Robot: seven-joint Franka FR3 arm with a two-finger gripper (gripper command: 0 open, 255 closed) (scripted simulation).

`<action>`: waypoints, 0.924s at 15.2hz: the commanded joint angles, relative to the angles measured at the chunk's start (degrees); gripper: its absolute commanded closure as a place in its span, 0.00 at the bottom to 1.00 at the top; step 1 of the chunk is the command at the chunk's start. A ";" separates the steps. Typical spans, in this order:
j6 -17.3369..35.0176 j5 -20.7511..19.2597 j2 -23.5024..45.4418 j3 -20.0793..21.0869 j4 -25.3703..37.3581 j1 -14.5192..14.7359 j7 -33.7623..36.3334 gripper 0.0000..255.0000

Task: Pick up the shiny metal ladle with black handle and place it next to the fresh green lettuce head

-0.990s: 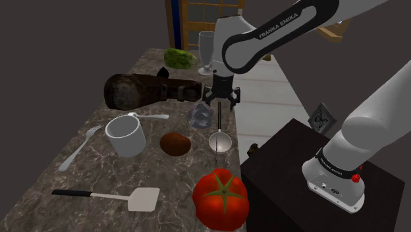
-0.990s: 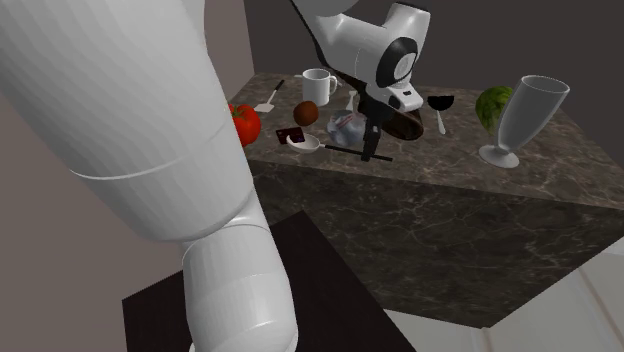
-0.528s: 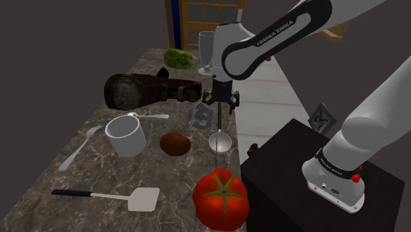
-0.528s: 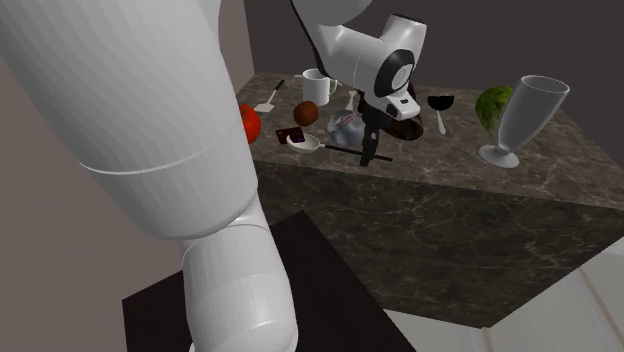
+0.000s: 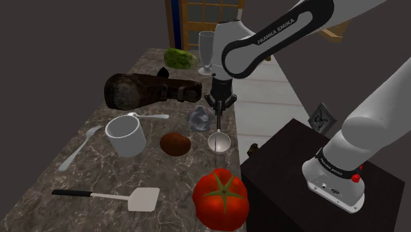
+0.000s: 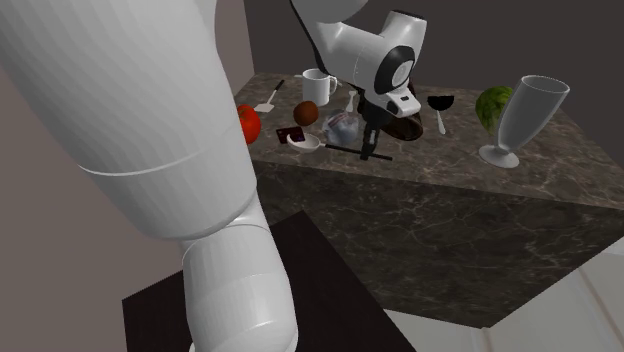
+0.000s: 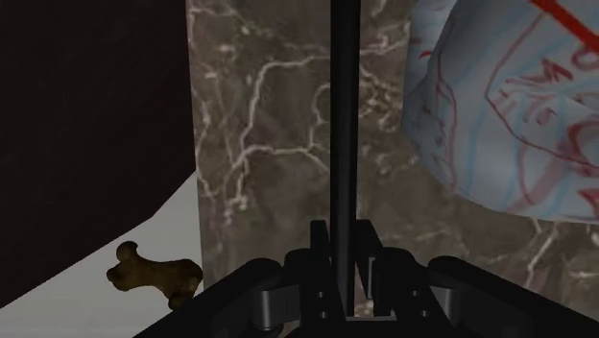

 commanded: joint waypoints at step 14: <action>-7.30 2.05 -4.43 -0.67 2.53 0.02 -1.28 1.00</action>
